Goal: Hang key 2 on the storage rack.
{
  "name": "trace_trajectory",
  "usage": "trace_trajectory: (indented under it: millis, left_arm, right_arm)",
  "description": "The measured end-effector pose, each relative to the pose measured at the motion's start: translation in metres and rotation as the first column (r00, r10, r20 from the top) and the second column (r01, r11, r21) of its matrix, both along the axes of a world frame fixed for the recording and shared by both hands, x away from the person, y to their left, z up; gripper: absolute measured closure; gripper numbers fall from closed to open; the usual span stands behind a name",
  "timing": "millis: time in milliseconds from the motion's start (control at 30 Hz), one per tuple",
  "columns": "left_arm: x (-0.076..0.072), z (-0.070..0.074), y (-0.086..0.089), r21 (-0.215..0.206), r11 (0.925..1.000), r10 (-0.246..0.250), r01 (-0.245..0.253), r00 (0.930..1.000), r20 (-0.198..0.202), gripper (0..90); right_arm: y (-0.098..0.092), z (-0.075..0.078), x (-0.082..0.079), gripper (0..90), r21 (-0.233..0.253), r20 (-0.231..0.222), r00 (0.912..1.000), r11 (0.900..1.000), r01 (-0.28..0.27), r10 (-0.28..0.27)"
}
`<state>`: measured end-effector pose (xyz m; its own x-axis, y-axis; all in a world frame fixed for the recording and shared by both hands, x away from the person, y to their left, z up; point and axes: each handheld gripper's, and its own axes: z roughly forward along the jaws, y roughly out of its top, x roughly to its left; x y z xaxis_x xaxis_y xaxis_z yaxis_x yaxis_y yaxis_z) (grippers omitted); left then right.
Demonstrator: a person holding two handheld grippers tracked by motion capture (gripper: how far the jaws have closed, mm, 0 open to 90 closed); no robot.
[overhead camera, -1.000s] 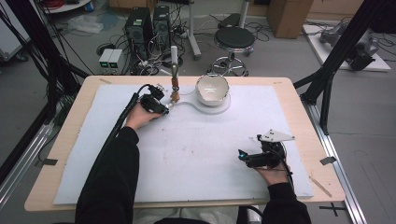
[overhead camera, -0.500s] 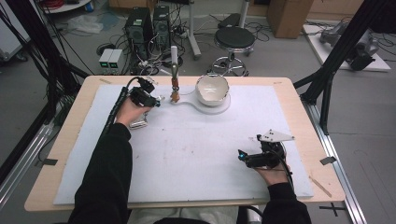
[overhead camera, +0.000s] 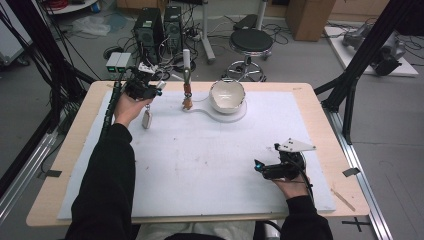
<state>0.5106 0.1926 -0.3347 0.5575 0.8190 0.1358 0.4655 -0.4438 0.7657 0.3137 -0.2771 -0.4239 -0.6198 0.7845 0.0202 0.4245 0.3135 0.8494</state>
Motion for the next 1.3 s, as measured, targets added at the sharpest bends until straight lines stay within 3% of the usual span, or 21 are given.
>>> trace_trajectory:
  millis: [167,300,500,700,833,933,1033,1133,1233,1300]
  left_arm:
    - [0.005,0.017,0.0,-0.002,0.9996,0.029,-0.029,0.999,0.035,74.4]
    - [0.007,0.036,0.001,-0.054,0.9981,0.035,-0.031,0.996,0.082,74.5]
    - [0.005,0.05,-0.004,-0.075,0.9967,0.043,-0.033,0.9887,0.143,74.5]
    - [0.0,0.057,-0.01,-0.037,0.9993,0.017,-0.008,0.9664,0.256,74.6]
    - [0.0,0.06,-0.013,-0.035,0.9993,0.018,-0.008,0.9595,0.281,74.6]
    - [-0.001,0.063,-0.017,-0.075,0.997,0.006,0.018,0.9501,0.312,74.5]
    - [-0.003,0.065,-0.025,-0.087,0.9953,-0.007,0.041,0.933,0.36,74.5]
    - [0.001,0.068,-0.03,-0.084,0.9963,0.008,0.022,0.9409,0.339,74.6]
    - [0.005,0.069,-0.034,-0.081,0.9967,0.034,-0.006,0.9361,0.35,74.6]
    - [0.009,0.069,-0.036,-0.096,0.9952,0.053,-0.021,0.9367,0.346,74.6]
  right_arm:
    - [0.001,0.0,0.0,0.5,0.001,0.003,1.0,1.0,-0.004,0.004]
    - [0.002,0.0,0.0,0.5,0.001,0.002,1.0,1.0,-0.005,0.005]
    - [0.001,0.001,-0.001,0.5,0.007,0.006,1.0,1.0,0.0,0.0]
    - [0.001,0.0,-0.001,0.5,0.001,0.011,0.9999,1.0,0.0,0.0]
    - [0.001,0.001,-0.001,0.5,-0.003,0.014,0.9999,1.0,0.003,-0.003]
    - [0.001,0.001,-0.001,0.5,0.002,0.015,0.9999,1.0,0.0,0.0]
    - [0.001,0.001,-0.001,0.5,0.001,0.01,0.9999,1.0,0.001,-0.001]
    - [0.001,0.0,-0.001,0.5,0.0,0.01,0.9999,1.0,-0.003,0.003]
    - [0.001,0.001,-0.002,0.5,0.002,0.011,0.9999,1.0,-0.002,0.002]
    - [0.001,0.001,-0.001,0.5,0.0,0.014,0.9999,1.0,-0.002,0.002]
